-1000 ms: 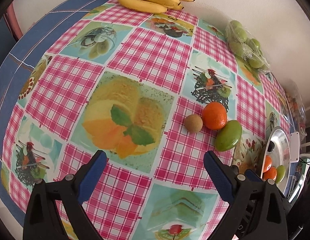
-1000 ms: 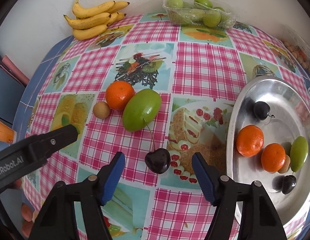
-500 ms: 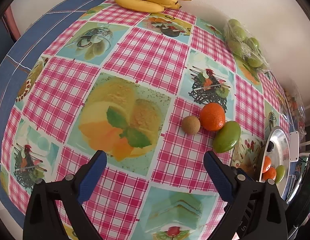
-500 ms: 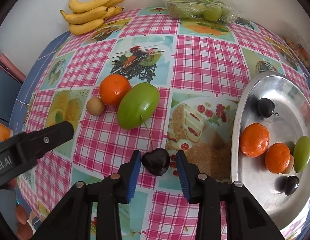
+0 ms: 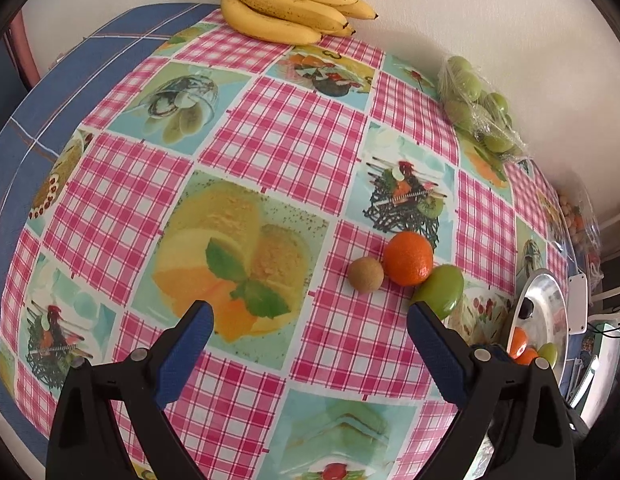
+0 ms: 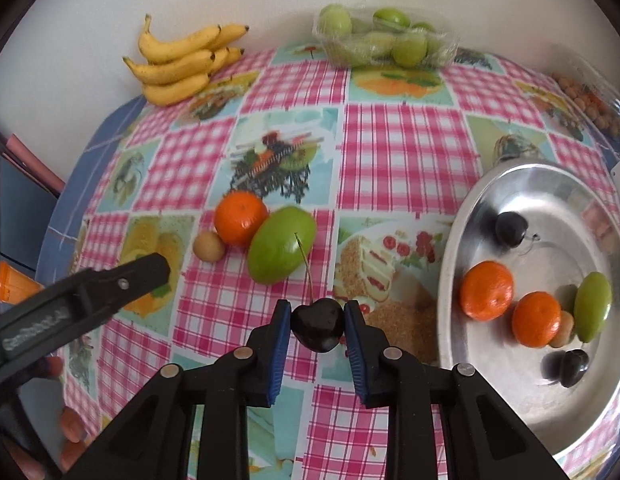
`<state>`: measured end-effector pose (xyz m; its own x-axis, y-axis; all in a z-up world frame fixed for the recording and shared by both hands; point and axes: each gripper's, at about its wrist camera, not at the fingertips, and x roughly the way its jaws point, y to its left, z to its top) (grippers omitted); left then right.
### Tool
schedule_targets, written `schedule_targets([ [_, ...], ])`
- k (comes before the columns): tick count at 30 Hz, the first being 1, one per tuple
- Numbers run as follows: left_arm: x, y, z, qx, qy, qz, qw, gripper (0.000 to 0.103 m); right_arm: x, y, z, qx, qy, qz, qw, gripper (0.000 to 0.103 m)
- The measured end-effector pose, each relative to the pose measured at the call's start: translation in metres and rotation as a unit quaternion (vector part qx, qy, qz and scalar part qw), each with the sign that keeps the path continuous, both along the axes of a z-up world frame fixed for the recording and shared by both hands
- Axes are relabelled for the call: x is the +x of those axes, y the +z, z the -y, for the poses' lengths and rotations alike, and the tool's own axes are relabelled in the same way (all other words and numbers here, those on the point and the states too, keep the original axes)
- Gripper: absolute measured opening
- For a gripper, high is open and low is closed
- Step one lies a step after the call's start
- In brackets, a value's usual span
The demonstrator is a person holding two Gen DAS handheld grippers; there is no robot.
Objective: Organize fruits
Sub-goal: 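Grasp the small brown kiwi with the left tool while the right tool holds the plum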
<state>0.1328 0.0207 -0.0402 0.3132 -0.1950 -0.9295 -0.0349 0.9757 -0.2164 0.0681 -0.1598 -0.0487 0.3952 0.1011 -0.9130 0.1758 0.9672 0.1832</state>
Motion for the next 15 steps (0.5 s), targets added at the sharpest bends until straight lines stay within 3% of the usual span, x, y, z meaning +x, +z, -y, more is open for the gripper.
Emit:
schedule_targets([
  [6,0.015,0.003,0.014,0.01,-0.026,0.016,0.9995,0.094,0.006,0.016,0.009,0.008,-0.027,0.013,1.0,0.029],
  [8,0.018,0.002,0.019,0.006,-0.036,0.016,0.9992,0.086,0.012,0.014,0.012,0.018,-0.037,0.008,0.999,0.029],
  [10,0.022,-0.002,0.025,0.005,-0.049,0.011,0.9987,0.085,0.017,0.014,0.014,0.027,-0.041,0.009,0.999,0.029],
  [15,0.029,-0.012,0.037,0.029,-0.079,0.007,0.9964,0.075,0.027,0.017,0.022,0.03,-0.053,0.014,0.998,0.029],
])
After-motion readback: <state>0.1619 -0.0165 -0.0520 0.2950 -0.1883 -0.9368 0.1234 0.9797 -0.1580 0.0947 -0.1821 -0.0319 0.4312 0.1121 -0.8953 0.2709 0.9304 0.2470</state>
